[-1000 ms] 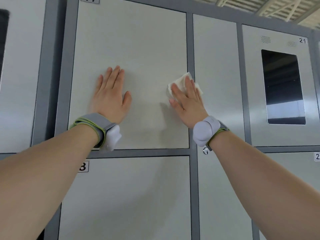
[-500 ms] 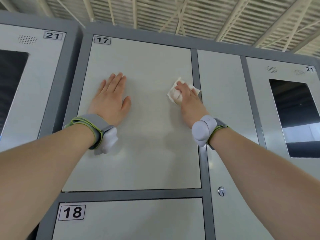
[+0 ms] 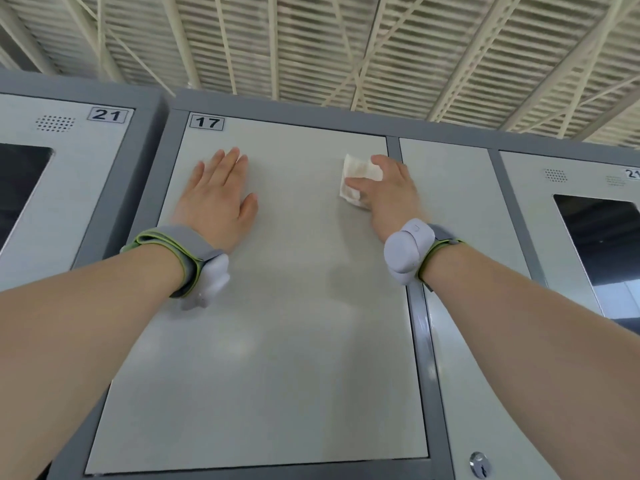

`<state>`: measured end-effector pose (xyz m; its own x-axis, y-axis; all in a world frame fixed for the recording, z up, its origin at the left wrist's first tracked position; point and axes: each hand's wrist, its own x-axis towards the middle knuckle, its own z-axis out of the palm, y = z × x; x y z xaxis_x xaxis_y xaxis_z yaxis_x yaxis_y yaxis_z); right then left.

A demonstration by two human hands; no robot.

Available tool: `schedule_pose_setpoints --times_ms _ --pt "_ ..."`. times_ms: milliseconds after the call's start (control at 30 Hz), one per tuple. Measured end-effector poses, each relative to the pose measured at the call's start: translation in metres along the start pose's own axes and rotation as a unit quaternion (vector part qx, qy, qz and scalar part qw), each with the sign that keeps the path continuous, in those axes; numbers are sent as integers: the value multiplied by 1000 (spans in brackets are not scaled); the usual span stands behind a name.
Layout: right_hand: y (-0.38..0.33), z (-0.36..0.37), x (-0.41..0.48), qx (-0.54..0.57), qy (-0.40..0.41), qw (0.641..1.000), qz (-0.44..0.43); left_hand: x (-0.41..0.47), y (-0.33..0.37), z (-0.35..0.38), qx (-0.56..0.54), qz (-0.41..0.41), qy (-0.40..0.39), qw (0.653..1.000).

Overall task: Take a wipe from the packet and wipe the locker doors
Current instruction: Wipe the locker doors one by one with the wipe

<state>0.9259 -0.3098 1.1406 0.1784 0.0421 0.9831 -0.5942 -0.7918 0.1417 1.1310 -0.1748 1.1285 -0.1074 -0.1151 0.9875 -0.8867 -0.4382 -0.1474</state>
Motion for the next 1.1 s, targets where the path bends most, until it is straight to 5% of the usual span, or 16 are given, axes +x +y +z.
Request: schedule_pose_setpoints --times_ms 167,433,600,800,1100 --pt "-9 0 24 7 -37 998 50 1 -2 4 12 -17 14 1000" --pt "-11 16 39 111 32 989 93 2 -3 9 14 -55 28 998" --pt "-1 19 60 -7 -34 999 35 2 1 8 41 -72 -4 997" --pt "-8 21 80 -34 -16 995 90 2 1 6 62 -77 -7 995" --pt "4 27 53 -31 -37 995 -87 1 1 8 50 -73 -16 996"
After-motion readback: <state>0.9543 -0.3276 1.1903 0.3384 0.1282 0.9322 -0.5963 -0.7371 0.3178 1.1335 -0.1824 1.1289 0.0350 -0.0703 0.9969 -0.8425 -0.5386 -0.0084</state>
